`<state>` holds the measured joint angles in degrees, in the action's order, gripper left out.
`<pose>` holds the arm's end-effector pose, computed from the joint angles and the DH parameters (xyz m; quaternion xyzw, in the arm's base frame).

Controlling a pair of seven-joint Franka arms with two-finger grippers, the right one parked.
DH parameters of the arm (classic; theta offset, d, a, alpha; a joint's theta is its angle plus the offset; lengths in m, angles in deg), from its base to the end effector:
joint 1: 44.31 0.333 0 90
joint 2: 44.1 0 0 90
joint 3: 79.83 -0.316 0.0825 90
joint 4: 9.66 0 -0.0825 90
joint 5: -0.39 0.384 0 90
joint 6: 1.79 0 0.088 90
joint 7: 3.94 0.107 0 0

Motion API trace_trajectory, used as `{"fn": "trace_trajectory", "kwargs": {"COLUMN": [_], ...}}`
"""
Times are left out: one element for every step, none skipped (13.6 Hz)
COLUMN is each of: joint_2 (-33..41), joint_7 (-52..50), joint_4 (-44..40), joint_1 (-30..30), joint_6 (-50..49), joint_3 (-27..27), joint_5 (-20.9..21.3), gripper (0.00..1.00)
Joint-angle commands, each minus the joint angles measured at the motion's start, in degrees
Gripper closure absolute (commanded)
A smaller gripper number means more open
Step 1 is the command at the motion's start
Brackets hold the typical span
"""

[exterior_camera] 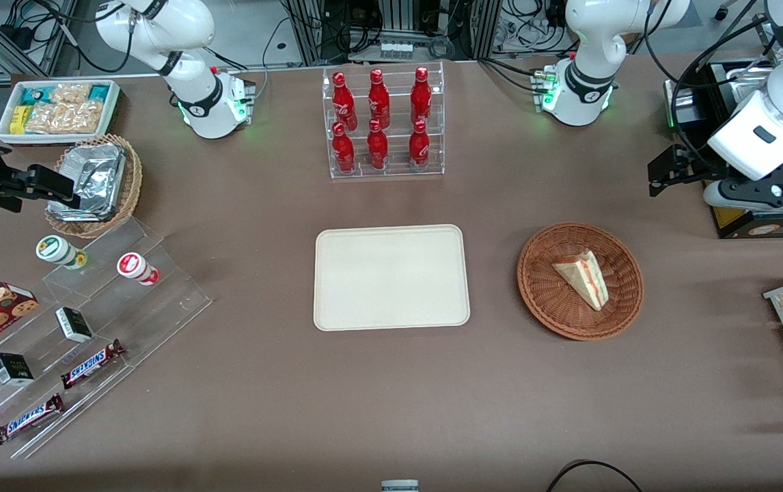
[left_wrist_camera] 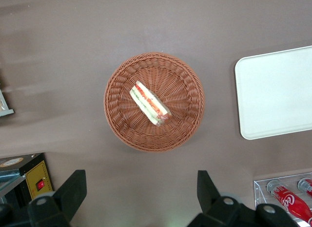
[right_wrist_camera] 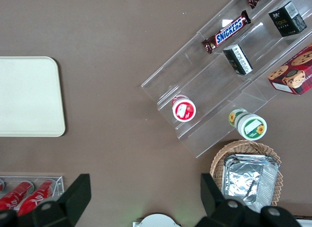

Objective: Place sandwich from basket to tray
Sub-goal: 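Move the left gripper over the wrapped sandwich in the wicker basket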

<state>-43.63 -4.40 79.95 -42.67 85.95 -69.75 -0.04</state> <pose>0.5419 -0.0817 0.6287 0.9975 -0.0697 -0.0125 0.0021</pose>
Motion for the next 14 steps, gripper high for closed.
{"fn": "trace_trajectory", "kwargs": {"joint_2": [-0.3,-0.4,-0.4,-1.2,-1.4,-1.5,-1.5,-1.5,-1.6,-1.6,-1.5,-1.5,-1.5,-1.3], "joint_7": [-0.7,-0.9,-0.7,-0.2,-0.2,-0.2,-0.2,-0.2,-0.3,-0.4,-0.8,-0.9,-1.0,-1.1], "joint_4": [-1.1,-0.9,-0.6,-0.4,0.7,2.5,3.7,5.4,6.9,9.3,12.3,15.0,17.7,20.0], "joint_1": [-0.1,-0.1,-0.1,-0.1,-0.2,-0.3,-0.3,-0.3,-0.3,-0.3,-0.3,-0.3,-0.3,-0.3], "joint_6": [-1.0,-1.0,-0.9,-1.0,-0.6,0.2,1.6,2.6,3.5,5.3,8.0,10.6,13.3,16.0], "joint_3": [-0.1,-0.1,0.0,0.0,0.0,0.2,0.2,0.4,0.3,0.4,0.4,0.3,0.4,0.4], "joint_5": [-0.2,-0.3,-0.3,-0.5,-0.7,-0.5,-0.4,-0.4,-0.4,-0.4,-0.3,-0.3,-0.3,-0.3], "gripper": [0.0,0.0,0.0,0.0,0.0,0.0,0.0,0.0,0.0,0.0,0.0,0.0,0.0,0.0]}}
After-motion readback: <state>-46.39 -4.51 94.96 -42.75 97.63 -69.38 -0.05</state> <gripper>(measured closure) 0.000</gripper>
